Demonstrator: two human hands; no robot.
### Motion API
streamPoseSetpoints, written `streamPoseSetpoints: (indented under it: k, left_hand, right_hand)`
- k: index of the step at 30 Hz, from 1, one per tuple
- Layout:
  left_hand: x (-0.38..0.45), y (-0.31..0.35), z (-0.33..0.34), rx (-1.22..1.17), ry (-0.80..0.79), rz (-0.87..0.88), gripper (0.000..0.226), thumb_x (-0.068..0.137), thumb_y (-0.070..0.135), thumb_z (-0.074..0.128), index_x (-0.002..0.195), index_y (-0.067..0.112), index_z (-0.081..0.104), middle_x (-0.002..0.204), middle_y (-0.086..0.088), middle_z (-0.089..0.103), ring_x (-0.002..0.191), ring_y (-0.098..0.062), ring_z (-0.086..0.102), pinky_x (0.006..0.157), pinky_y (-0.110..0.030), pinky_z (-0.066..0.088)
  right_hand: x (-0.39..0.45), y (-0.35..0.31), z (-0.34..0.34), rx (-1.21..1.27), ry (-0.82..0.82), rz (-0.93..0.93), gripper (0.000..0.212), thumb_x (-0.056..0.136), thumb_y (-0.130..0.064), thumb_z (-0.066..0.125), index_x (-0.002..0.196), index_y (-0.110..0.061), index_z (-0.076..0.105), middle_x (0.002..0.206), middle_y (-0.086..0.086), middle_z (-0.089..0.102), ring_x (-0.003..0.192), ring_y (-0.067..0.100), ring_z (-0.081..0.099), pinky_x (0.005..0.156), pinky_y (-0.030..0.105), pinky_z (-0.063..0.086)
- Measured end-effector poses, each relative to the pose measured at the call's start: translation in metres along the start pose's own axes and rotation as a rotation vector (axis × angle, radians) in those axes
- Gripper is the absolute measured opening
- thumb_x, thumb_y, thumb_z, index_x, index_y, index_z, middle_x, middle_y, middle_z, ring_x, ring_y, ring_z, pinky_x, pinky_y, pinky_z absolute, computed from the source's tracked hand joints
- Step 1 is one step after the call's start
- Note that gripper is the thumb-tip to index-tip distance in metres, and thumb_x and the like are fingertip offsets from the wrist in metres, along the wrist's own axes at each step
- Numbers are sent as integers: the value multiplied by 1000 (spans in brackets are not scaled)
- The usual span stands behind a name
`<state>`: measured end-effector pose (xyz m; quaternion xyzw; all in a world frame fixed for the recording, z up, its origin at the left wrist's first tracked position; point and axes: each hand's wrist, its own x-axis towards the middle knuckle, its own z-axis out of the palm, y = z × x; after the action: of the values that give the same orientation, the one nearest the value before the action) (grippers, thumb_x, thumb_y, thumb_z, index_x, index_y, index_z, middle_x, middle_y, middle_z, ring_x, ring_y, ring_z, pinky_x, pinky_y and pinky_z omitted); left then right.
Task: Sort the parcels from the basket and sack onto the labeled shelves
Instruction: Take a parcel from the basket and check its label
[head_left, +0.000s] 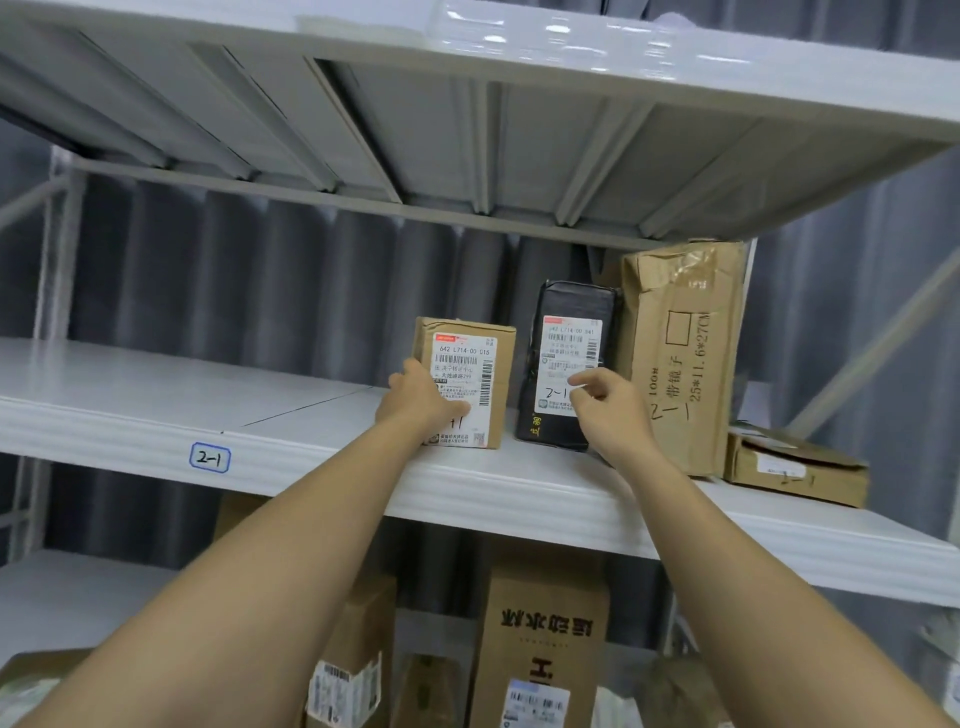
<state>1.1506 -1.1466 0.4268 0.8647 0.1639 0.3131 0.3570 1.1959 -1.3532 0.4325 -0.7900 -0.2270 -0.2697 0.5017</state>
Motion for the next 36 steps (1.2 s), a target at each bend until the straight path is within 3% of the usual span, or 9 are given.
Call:
streamPoseSetpoints:
  k: [7,10,12,17,20,24,27,31,36]
  left_hand:
    - [51,-6,9,82,-88,7,63,77,31,79,124,11,41,115,-2,60,103,-19,60,73,-29,48]
    - [76,-8,18,128,-130,41,65,70,33,81,126,17,51,115,1,65,100,-19,63,82,-35,55]
    - [91,-11,25,150,-165,49,66,70,32,82,127,18,52,116,0,65,101,-21,63,84,-39,56]
    - [87,-4,25,181,-234,73,52,80,19,76,127,15,54,123,-3,64,102,-23,61,72,-32,51]
    - [90,-6,30,138,-244,60,57,79,17,77,130,14,51,125,-3,63,106,-22,61,77,-31,51]
    - [79,-5,24,54,-144,0,54,81,22,75,125,10,46,123,-6,61,108,-26,60,84,-34,51]
    - [59,-2,7,72,-31,18,57,90,34,64,133,8,38,132,-11,53,118,-30,53,90,-39,46]
    - [23,-3,-27,39,27,106,41,92,37,55,127,15,48,123,0,57,110,-23,54,81,-31,41]
    - [-31,-34,-78,27,162,190,17,94,28,47,102,25,62,102,1,67,98,-23,60,83,-34,49]
  right_hand:
    - [20,-3,5,-113,6,-48,20,96,-18,50,110,-21,64,101,-6,57,76,-1,50,63,18,41]
    - [26,-3,4,-108,16,-41,18,95,-18,51,105,-24,64,95,-11,57,80,3,55,80,35,55]
    - [27,-6,2,-90,21,-23,18,94,-18,51,103,-24,64,94,-12,57,86,12,61,85,44,56]
    - [24,-7,-4,-115,35,-28,19,96,-16,50,106,-21,65,106,-6,58,100,14,54,87,30,45]
    - [22,-5,-6,-109,26,-15,22,97,-15,50,113,-18,64,108,-6,55,101,12,49,86,28,41]
    - [13,-6,-4,-113,15,5,21,95,-16,50,109,-20,66,109,-4,59,100,16,54,86,31,46]
    - [0,-12,4,-128,-28,-4,19,96,-17,51,106,-20,67,106,-4,61,95,15,57,77,28,45]
    - [-22,-26,24,-82,-116,-46,19,97,-16,51,110,-19,64,104,-6,62,87,9,56,71,24,45]
    - [-59,-57,74,-51,-230,-155,21,95,-14,52,111,-17,66,109,-5,60,104,16,57,88,30,46]
